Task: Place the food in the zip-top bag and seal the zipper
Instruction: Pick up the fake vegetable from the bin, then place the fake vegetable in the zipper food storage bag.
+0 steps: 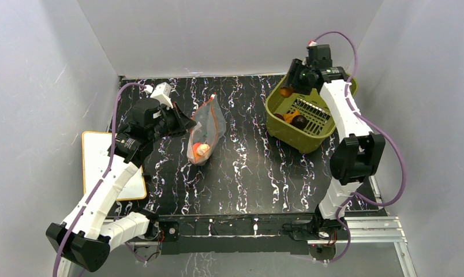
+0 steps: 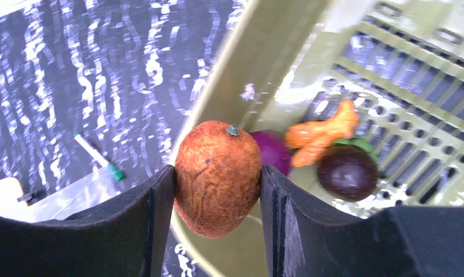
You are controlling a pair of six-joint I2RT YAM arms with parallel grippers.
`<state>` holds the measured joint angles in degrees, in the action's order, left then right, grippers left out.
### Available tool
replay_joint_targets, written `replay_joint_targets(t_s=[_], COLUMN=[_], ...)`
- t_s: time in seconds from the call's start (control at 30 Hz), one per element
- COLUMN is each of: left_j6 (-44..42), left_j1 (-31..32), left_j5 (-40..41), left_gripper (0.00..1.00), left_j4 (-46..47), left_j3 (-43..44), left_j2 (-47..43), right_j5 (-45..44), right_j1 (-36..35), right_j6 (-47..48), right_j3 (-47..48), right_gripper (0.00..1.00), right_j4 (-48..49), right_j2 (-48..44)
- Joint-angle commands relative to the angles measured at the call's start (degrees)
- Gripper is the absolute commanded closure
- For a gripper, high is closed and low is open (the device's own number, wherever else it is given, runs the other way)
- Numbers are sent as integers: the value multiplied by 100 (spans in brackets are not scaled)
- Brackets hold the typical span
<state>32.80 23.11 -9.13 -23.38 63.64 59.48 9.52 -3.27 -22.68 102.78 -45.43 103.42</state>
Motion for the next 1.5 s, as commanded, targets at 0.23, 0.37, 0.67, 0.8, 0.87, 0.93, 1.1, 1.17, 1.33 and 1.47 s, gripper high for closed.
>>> replay_joint_targets(t_s=[0.23, 0.37, 0.67, 0.8, 0.87, 0.93, 1.1, 1.17, 1.33, 1.47], left_j6=[-21, 15, 167, 197, 387, 470, 454, 480, 567, 682], left_j1=[9, 9, 10, 9, 9, 9, 9, 12, 9, 9], left_j5=[39, -84, -150, -114, -37, 0, -71, -64, -130, -107], left_gripper=[100, 100, 100, 100, 100, 100, 100, 100, 100, 100], left_j4=[267, 331, 457, 440, 488, 514, 449, 484, 573, 590], left_j3=[55, 90, -97, -65, -103, -122, -46, -57, -76, -128], left_j2=[-36, -7, -116, -86, -117, -138, -110, -136, -155, -184], right_j5=[195, 45, 73, -7, -83, -159, -4, -37, -108, -311], right_j1=[-1454, -2119, -3399, -3810, -3955, -4009, -4091, -4123, -4151, -4153], right_j6=[-606, -866, -1382, -1516, -1500, -1474, -1554, -1556, -1556, -1556], right_j3=[651, 453, 284, 239, 241, 185, -90, -164, -205, 160], right_gripper=[68, 68, 68, 68, 68, 68, 66, 65, 58, 48], right_j4=[201, 647, 1266, 1464, 1430, 1315, 1380, 1283, 989, 431], right_j2=[-898, -1113, -1227, -1301, -1281, -1251, -1192, -1124, -974, -708])
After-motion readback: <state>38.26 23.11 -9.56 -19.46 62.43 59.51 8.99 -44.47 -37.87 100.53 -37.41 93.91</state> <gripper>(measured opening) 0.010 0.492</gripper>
